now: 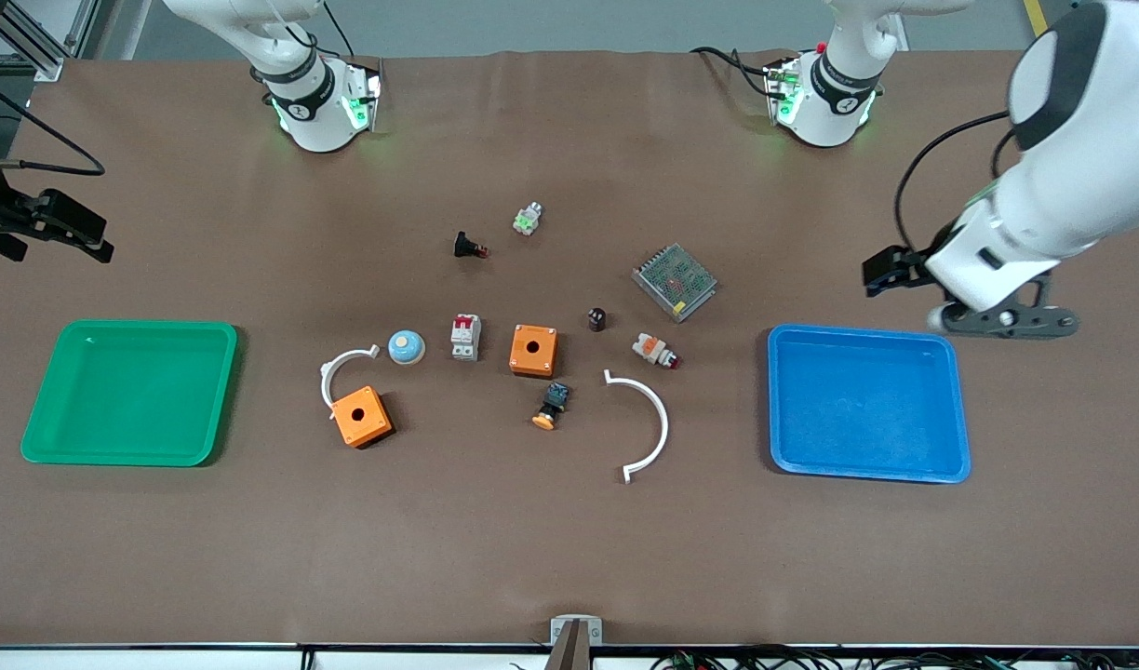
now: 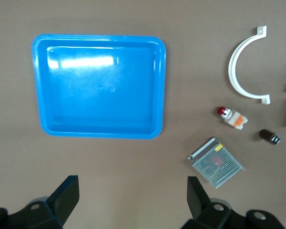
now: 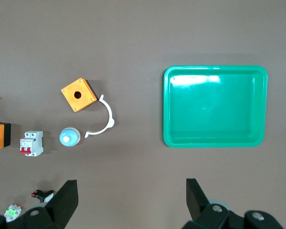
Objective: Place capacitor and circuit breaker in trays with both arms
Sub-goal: 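Move the left gripper down onto the black capacitor near the metal module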
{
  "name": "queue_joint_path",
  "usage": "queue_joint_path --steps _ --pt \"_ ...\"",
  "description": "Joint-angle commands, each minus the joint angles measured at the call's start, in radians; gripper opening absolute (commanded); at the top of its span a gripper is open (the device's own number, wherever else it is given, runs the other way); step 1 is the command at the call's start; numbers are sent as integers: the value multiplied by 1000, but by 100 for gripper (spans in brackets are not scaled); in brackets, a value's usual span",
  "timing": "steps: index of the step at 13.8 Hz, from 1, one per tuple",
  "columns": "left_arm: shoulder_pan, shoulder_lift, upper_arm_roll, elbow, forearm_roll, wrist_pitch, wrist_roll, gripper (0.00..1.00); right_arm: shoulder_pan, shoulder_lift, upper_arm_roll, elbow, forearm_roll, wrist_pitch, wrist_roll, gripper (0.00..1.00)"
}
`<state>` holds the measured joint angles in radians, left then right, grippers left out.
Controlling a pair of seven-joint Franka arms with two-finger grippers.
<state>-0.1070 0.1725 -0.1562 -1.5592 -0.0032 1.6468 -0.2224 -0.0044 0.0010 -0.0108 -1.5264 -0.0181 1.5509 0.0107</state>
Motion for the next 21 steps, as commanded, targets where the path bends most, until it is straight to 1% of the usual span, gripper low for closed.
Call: queue_joint_path --steps 1,3,5,6,9,10,12,13,15,17,18,20,21 --pt "-65 22 -2 -54 16 103 -109 100 -9 8 9 23 -13 -15 0 100" --pt "-97 76 -22 -93 3 187 -168 100 -9 8 9 23 -13 -14 0 100" --pt "-153 132 -28 -114 9 253 -285 97 -8 10 9 22 -13 -14 0 100" --pt "-189 146 -28 -137 12 296 -337 97 -6 10 9 22 -13 -14 0 100" --pt "-287 202 -26 -208 15 471 -530 97 -9 10 9 23 -13 -14 2 100" --pt "-319 232 -26 -213 15 523 -613 97 -8 10 9 23 -11 -14 2 100" --pt "-390 293 -23 -208 29 588 -807 96 -8 10 9 23 -13 -14 2 100" --pt "-405 324 -25 -200 58 608 -875 94 -9 10 9 23 -13 -14 2 100" --pt "-422 372 -28 -199 72 649 -943 89 -11 10 9 23 -14 -14 0 100" --pt "-460 424 -28 -197 71 712 -1030 83 -5 11 11 22 -11 -14 0 100" --pt "-473 445 -28 -194 71 732 -1076 82 0 13 12 22 -11 -14 2 100" --pt "-493 490 -28 -171 71 760 -1138 78 24 30 14 20 -11 -11 0 100" --pt "-503 510 -28 -165 71 774 -1161 76 59 51 12 20 -14 -2 2 100"
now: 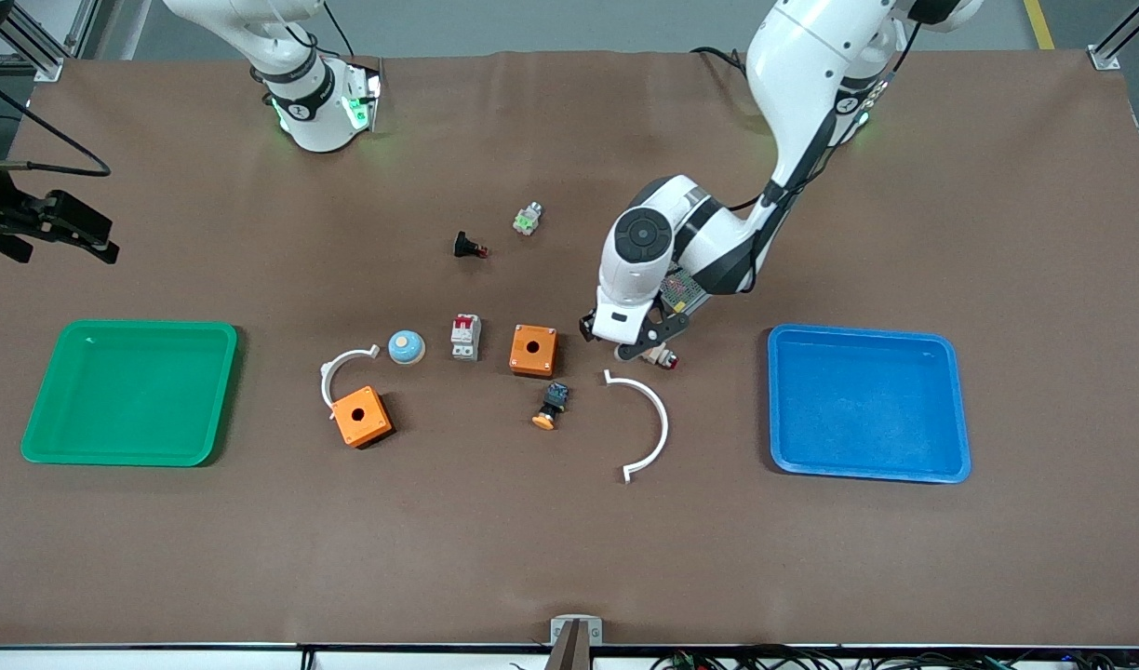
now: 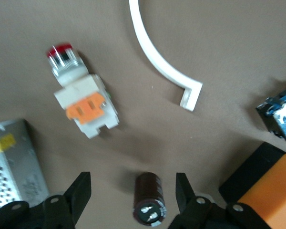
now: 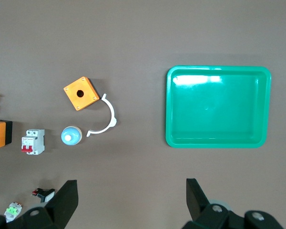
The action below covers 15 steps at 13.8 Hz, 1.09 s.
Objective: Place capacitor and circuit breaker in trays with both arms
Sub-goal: 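Grasp the capacitor with the left gripper while the right gripper reaches the breaker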
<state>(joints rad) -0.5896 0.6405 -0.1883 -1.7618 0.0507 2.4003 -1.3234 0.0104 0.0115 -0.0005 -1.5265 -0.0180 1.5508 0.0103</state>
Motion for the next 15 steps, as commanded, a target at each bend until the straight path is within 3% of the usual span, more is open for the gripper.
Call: queue_joint_path --steps 1,4,7,11,15 --pt "-25 51 4 41 17 29 -78 76 78 63 2 20 -19 2 3 100" --pt "-25 54 4 38 18 30 -83 67 108 105 5 -3 -2 -26 13 100" --pt "-35 54 3 41 15 28 -85 40 235 107 7 -64 0 -12 94 100" --pt "-42 62 4 41 12 30 -83 33 459 129 5 -173 0 90 417 100" --pt "-39 58 4 42 15 28 -74 3 556 211 7 -199 4 167 505 100"
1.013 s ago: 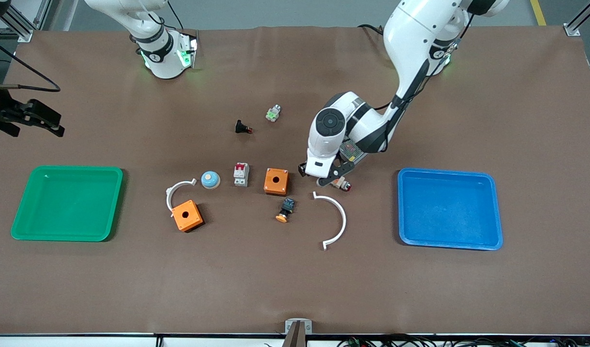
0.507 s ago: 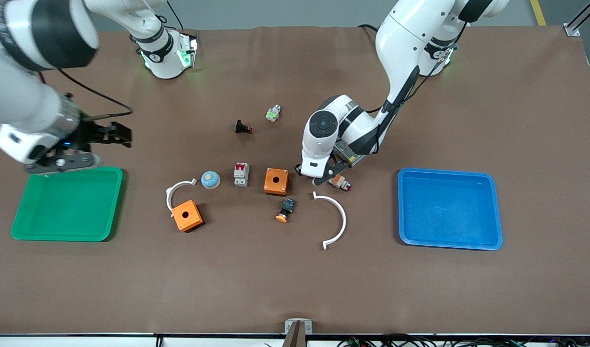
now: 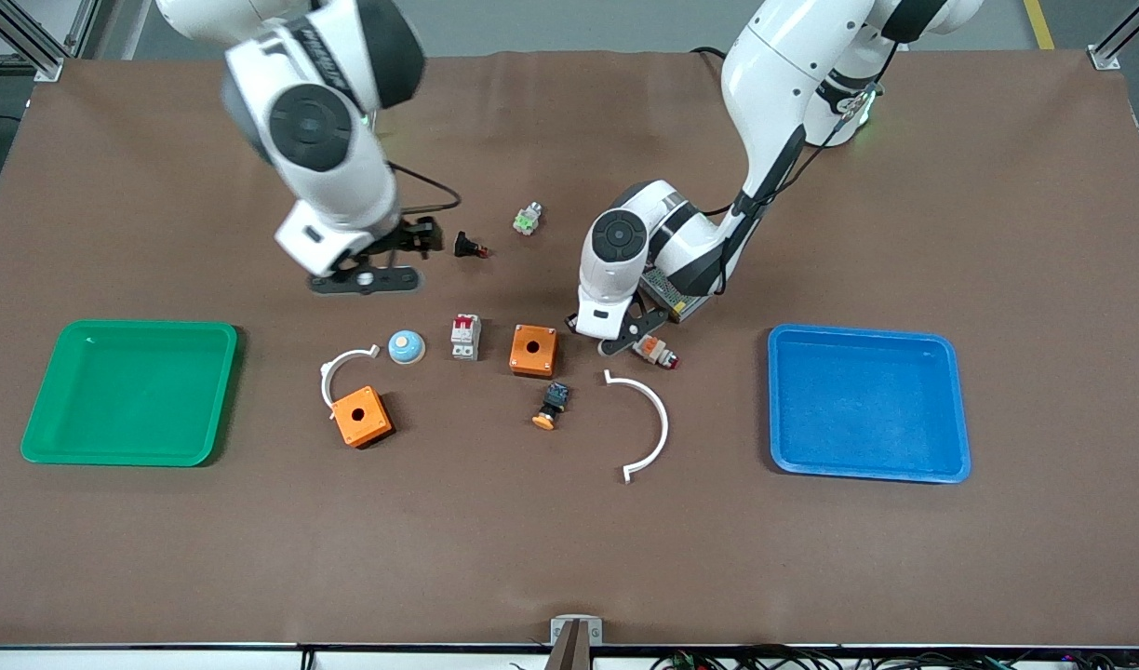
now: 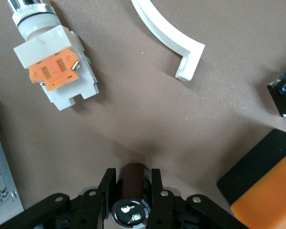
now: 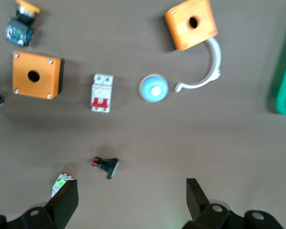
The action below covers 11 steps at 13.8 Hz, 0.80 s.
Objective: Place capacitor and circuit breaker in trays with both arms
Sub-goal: 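Grasp the capacitor with the left gripper while the right gripper reaches the breaker, then carry the capacitor into the blue tray while the right gripper grasps the breaker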
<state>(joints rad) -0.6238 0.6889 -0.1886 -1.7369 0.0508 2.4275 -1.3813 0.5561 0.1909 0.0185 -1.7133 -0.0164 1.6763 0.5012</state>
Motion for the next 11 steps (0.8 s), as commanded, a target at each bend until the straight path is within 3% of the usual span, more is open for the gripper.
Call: queue_joint_path --steps 1,5,8,11 --pt "1 -3 5 19 17 -8 -16 1 22 32 -12 -67 25 127 14 100" --pt "57 -110 15 23 14 -73 -41 0 64 36 -14 -258 81 466 14 100" --pt "194 -186 15 16 20 -181 7 0 67 84 -14 -275 81 522 14 100" --pt "356 -207 12 2 20 -251 181 0 65 123 -15 -273 78 549 13 100"
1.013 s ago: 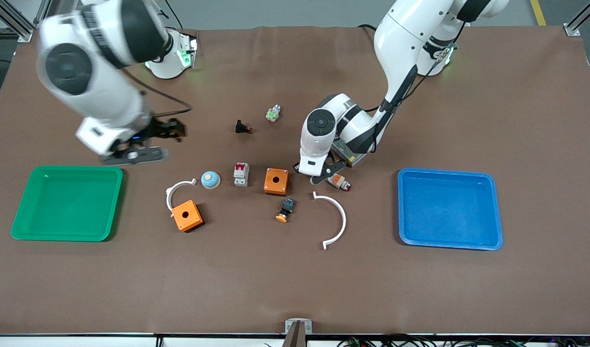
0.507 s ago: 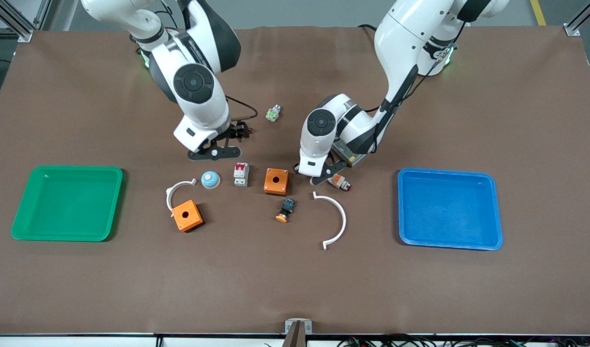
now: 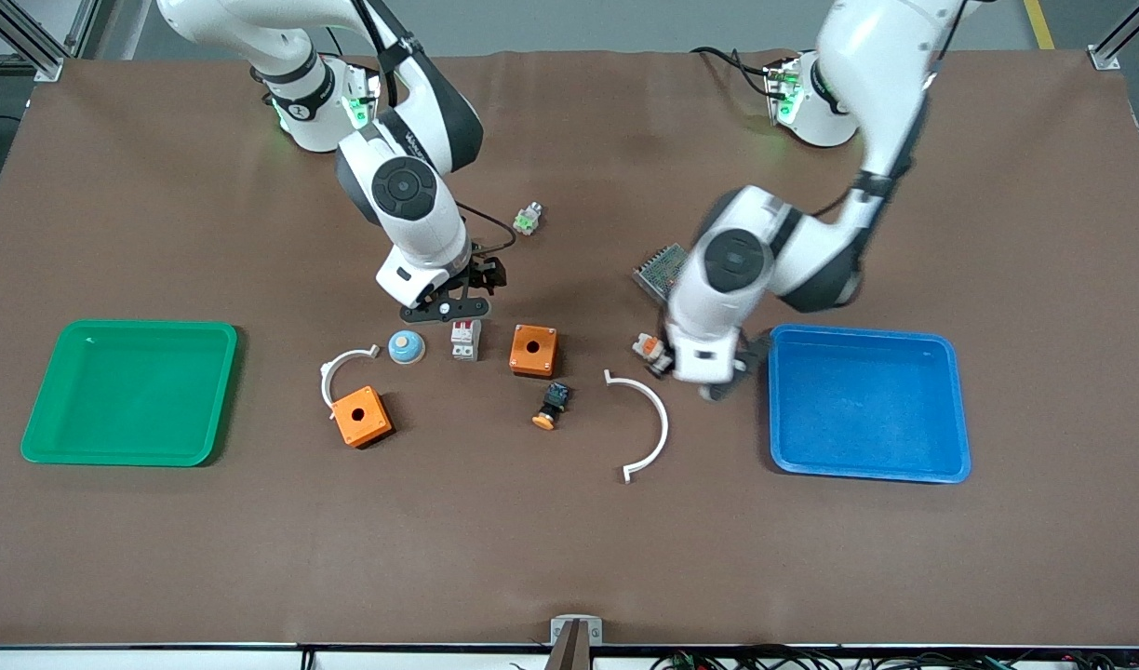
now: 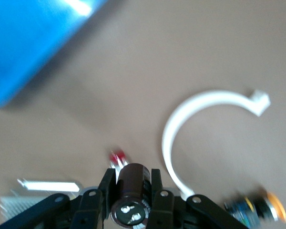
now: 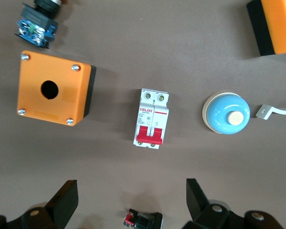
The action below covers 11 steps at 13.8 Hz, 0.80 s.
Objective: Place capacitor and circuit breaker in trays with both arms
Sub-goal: 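Carry the capacitor into the blue tray while the right gripper grasps the breaker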
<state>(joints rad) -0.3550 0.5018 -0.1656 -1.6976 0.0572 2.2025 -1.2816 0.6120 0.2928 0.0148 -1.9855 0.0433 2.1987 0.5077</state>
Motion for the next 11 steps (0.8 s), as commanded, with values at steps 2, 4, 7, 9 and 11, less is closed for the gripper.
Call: queue_joint_path --steps 2,4,7,9,11 --pt "199 -3 -12 -25 3 -27 207 0 8 49 -12 -1 18 50 6 100" --pt "316 38 -12 -25 12 -26 354 0 0 81 -13 2 18 97 6 100" --pt "439 81 -11 -16 9 -21 566 0 -11 133 -15 8 17 156 5 100" --pt "459 95 -9 -22 1 -21 651 0 -14 153 -16 8 14 176 3 100" --pt "497 116 -11 -19 3 -21 694 0 -21 170 -18 8 12 190 5 100"
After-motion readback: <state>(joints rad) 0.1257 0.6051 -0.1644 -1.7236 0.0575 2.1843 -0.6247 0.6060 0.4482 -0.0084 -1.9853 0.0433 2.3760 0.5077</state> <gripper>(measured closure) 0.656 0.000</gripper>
